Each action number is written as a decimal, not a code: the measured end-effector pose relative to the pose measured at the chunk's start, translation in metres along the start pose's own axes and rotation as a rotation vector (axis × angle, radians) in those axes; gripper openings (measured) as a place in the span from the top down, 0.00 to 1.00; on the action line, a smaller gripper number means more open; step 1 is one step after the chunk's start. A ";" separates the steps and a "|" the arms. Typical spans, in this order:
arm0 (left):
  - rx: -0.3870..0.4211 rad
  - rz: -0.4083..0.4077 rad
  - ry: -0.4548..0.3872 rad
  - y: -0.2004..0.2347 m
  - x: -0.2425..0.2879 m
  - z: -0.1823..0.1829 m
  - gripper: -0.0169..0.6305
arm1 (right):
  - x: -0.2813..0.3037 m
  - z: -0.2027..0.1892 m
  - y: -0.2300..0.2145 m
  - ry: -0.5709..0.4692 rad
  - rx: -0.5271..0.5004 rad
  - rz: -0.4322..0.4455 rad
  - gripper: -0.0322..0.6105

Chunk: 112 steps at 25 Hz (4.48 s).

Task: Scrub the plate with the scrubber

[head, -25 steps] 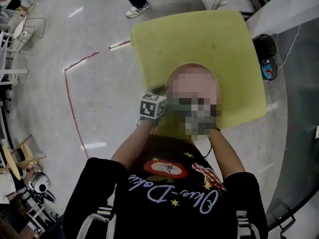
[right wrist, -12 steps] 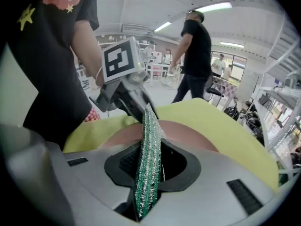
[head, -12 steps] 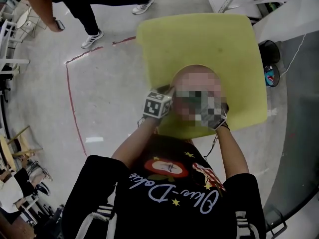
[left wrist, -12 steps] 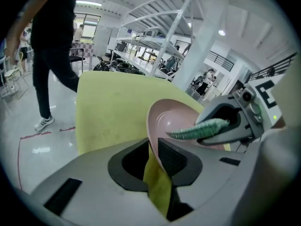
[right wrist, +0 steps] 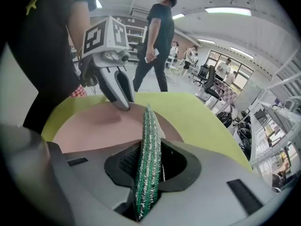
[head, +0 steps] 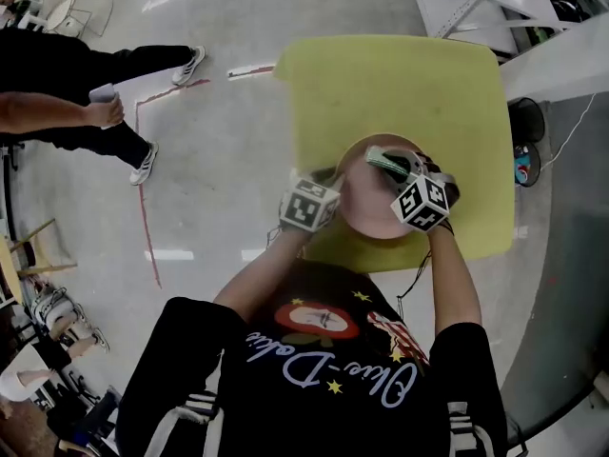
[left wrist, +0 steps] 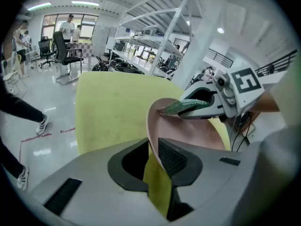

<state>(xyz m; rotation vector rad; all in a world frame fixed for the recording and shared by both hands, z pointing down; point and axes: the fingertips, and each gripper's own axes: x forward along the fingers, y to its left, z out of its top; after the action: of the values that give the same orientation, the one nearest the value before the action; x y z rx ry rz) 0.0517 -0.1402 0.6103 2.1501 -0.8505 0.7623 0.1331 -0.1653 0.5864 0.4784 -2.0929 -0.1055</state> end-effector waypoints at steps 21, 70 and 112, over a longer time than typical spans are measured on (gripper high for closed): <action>0.007 0.006 -0.010 0.005 0.000 0.002 0.89 | 0.013 -0.009 0.025 0.049 0.058 0.094 0.85; 0.018 0.053 -0.003 0.002 0.001 0.002 0.89 | -0.022 0.021 0.024 -0.113 0.015 0.064 0.85; 0.026 0.076 -0.015 0.008 0.000 0.001 0.89 | -0.016 -0.023 0.095 0.064 0.052 0.142 0.85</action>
<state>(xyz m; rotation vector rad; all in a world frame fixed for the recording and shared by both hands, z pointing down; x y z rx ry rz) 0.0464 -0.1454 0.6128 2.1594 -0.9394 0.8002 0.1318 -0.0696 0.6106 0.3577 -2.0638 0.0464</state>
